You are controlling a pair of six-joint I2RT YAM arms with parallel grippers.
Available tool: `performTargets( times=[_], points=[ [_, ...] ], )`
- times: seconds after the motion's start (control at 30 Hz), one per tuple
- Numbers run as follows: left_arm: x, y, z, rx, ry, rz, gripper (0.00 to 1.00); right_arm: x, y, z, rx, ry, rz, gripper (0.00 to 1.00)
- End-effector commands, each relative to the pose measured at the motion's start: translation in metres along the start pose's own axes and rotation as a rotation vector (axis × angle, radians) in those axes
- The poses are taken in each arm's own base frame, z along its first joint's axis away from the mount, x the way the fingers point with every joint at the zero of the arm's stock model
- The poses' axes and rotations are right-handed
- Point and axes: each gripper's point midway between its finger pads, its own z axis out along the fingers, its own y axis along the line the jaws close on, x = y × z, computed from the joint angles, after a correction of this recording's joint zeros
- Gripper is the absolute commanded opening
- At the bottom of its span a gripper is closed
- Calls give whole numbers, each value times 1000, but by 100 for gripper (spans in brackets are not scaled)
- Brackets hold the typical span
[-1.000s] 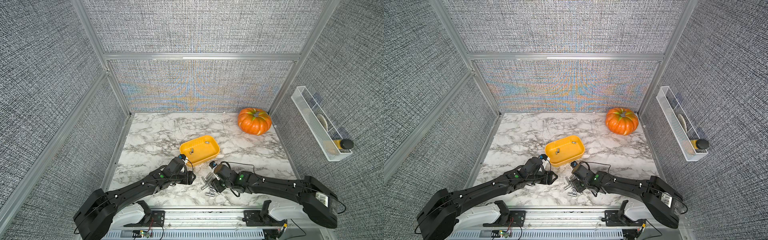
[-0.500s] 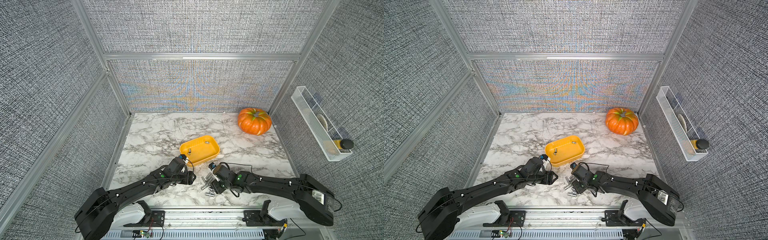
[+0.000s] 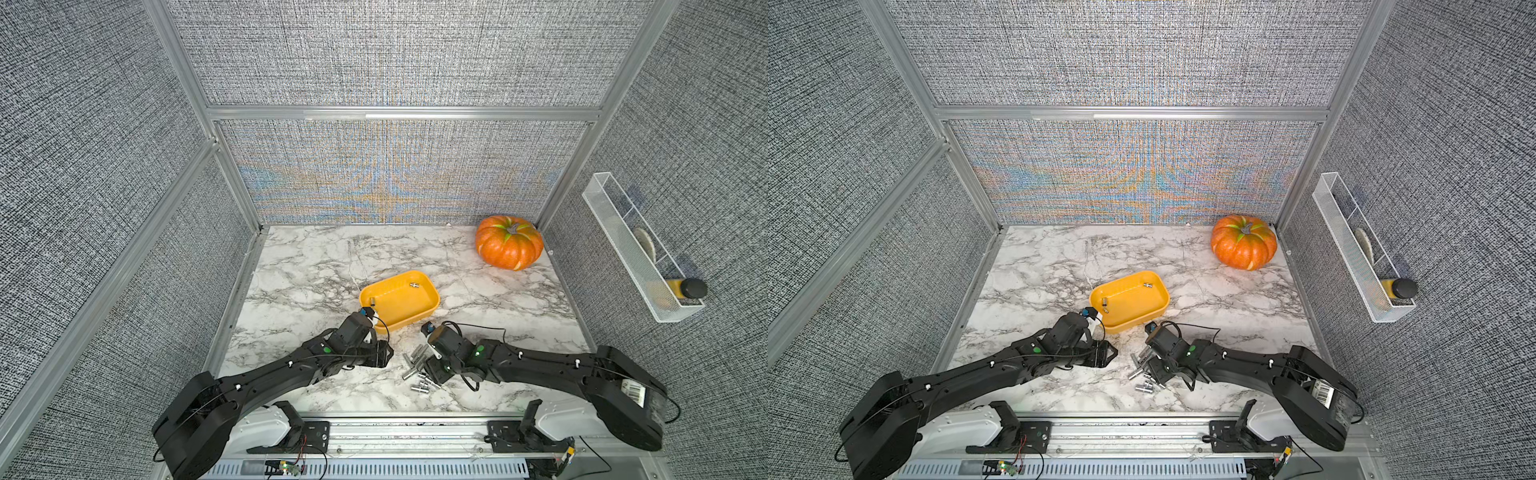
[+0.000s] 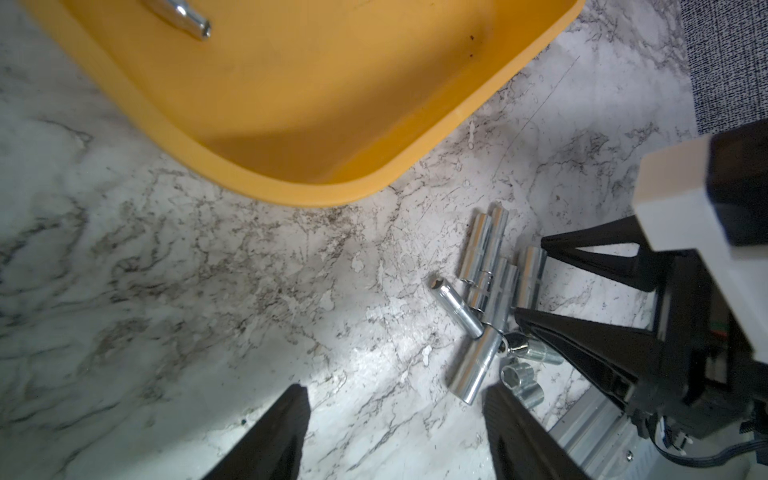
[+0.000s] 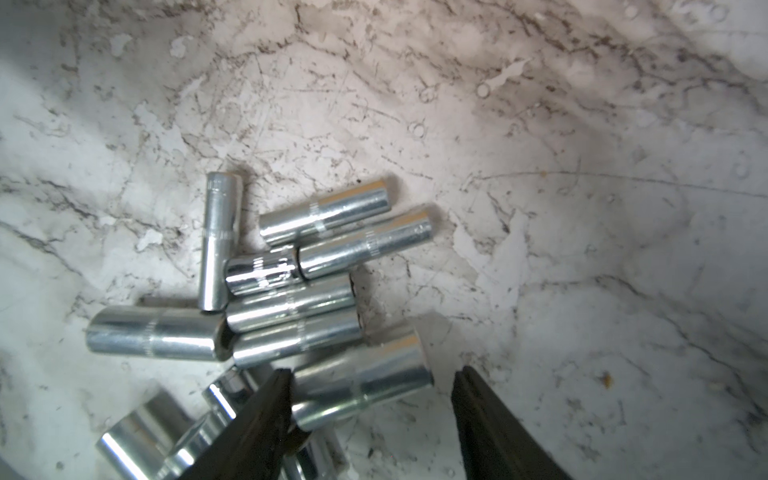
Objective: Put the socket on the desktop into the storage box
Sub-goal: Pick up the socket head at the center of the board.
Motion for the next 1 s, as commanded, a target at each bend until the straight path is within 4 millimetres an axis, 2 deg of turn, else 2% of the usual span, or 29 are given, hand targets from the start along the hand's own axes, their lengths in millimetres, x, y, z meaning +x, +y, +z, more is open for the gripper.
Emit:
performTargets(
  times=[0.0,0.47,0.73,0.97],
  points=[
    [-7,-5,0,12,-23,15,72,-3,-2,1,8,-1,1,66],
    [-8,-5,1,12,-23,15,72,-5,-11,6,8,4,69,65],
    [-8,-6,3,10,-16,13,72,1,-16,12,14,39,71,65],
    [-9,-6,3,10,-20,12,72,3,-19,12,24,46,84,61]
  ],
)
